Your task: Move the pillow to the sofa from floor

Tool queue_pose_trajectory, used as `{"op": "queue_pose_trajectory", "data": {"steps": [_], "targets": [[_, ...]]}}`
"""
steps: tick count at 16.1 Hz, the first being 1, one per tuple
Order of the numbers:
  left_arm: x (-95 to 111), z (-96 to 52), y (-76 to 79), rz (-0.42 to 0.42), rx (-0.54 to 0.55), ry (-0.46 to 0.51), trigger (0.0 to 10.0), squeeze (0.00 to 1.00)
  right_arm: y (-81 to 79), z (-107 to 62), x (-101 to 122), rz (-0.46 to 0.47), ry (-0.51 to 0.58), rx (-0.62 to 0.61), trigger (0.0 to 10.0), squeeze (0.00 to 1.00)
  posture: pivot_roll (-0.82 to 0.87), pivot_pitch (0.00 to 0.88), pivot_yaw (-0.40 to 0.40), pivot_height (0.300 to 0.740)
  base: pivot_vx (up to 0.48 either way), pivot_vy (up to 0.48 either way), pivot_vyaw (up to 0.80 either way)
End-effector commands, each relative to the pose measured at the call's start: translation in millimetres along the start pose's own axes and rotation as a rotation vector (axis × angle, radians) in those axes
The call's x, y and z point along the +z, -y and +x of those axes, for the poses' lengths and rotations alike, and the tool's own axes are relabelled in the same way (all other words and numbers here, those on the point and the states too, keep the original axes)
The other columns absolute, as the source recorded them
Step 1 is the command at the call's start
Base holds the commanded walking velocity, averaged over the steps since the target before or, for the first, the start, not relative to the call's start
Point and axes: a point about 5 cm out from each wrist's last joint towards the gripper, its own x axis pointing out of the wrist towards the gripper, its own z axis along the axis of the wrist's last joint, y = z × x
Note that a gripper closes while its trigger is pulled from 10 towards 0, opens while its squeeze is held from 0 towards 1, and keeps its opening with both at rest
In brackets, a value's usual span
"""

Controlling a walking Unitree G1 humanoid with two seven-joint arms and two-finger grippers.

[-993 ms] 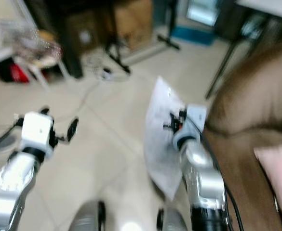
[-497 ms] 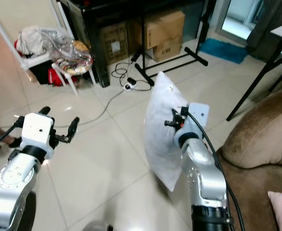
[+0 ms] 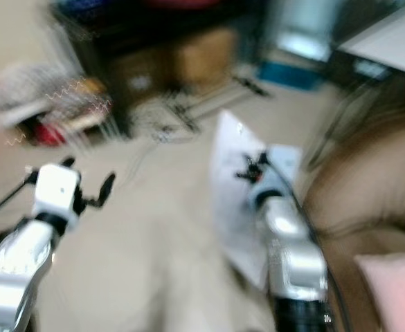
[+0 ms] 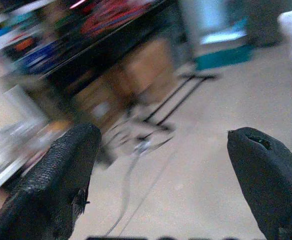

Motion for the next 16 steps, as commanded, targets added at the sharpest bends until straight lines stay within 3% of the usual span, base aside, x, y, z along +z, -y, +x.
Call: {"op": "queue_pose_trajectory", "data": {"steps": [1,8,12,13,14,16], "targets": [[0.6,-2.3,-0.3,0.006,-0.010,0.005,10.0,0.17,-3.3,1.6,25.5,0.020,0.106,0.001,10.0,0.00,-0.05,0.000,0.072,0.740,0.000,0.000,-0.79],[4.2,-1.9,-0.1,-0.007,-0.020,0.031,10.0,0.20,-3.1,3.8,55.0,0.046,0.186,-0.014,10.0,0.00,-0.04,0.000,0.066,0.740,0.000,0.000,-0.80],[5.5,-3.4,-0.9,-0.021,-0.016,0.037,10.0,0.20,-7.1,6.4,54.0,0.043,0.164,0.006,10.0,0.00,-0.03,0.000,0.041,0.740,0.000,0.000,-0.80],[4.8,-4.6,-1.2,-0.024,-0.015,0.035,10.0,0.20,-14.4,8.0,47.5,0.035,0.125,0.060,10.0,0.00,-0.02,0.000,0.039,0.740,0.000,0.000,-0.80],[3.8,-5.9,-1.7,-0.028,-0.013,0.033,10.0,0.21,-25.1,6.4,38.5,0.011,0.086,0.133,10.0,0.00,-0.02,0.000,0.039,0.740,0.000,0.000,0.00],[3.9,-6.1,-2.0,-0.031,-0.013,0.033,10.0,0.20,-29.4,4.0,36.1,0.042,0.083,0.163,10.0,0.00,-0.02,0.000,0.038,0.740,0.000,0.000,0.00]]}}
